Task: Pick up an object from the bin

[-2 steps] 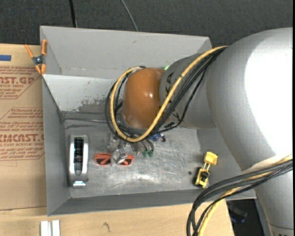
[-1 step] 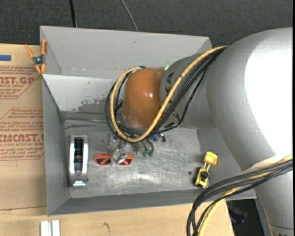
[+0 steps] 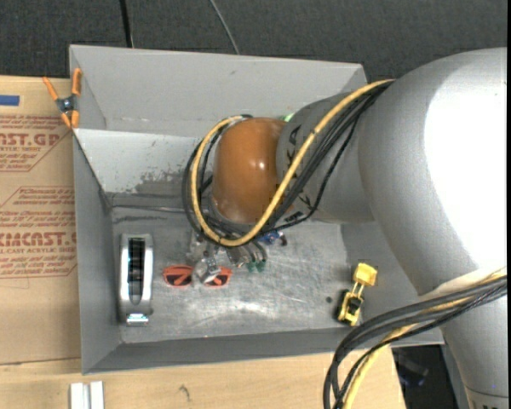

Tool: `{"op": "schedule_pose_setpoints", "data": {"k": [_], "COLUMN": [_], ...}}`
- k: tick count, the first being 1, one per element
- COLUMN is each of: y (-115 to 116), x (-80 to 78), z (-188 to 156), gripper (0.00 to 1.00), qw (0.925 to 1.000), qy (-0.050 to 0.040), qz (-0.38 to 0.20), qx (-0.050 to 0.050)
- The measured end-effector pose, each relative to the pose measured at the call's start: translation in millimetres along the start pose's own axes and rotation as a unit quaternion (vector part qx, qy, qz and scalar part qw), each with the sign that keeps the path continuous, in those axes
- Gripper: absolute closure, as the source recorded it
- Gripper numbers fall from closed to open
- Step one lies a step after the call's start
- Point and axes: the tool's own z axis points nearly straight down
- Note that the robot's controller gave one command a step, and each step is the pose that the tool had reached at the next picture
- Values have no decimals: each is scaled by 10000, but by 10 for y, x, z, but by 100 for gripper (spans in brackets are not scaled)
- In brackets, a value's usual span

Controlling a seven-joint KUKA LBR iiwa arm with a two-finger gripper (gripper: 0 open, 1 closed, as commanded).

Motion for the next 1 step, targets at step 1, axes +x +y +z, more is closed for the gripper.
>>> {"op": "schedule_pose_setpoints", "data": {"k": [1], "y": [0], "x": [-1], "z": [0], "gripper": [100], "qw": [10000], "qy": [-2], "qz": [1], "qx": [0]}}
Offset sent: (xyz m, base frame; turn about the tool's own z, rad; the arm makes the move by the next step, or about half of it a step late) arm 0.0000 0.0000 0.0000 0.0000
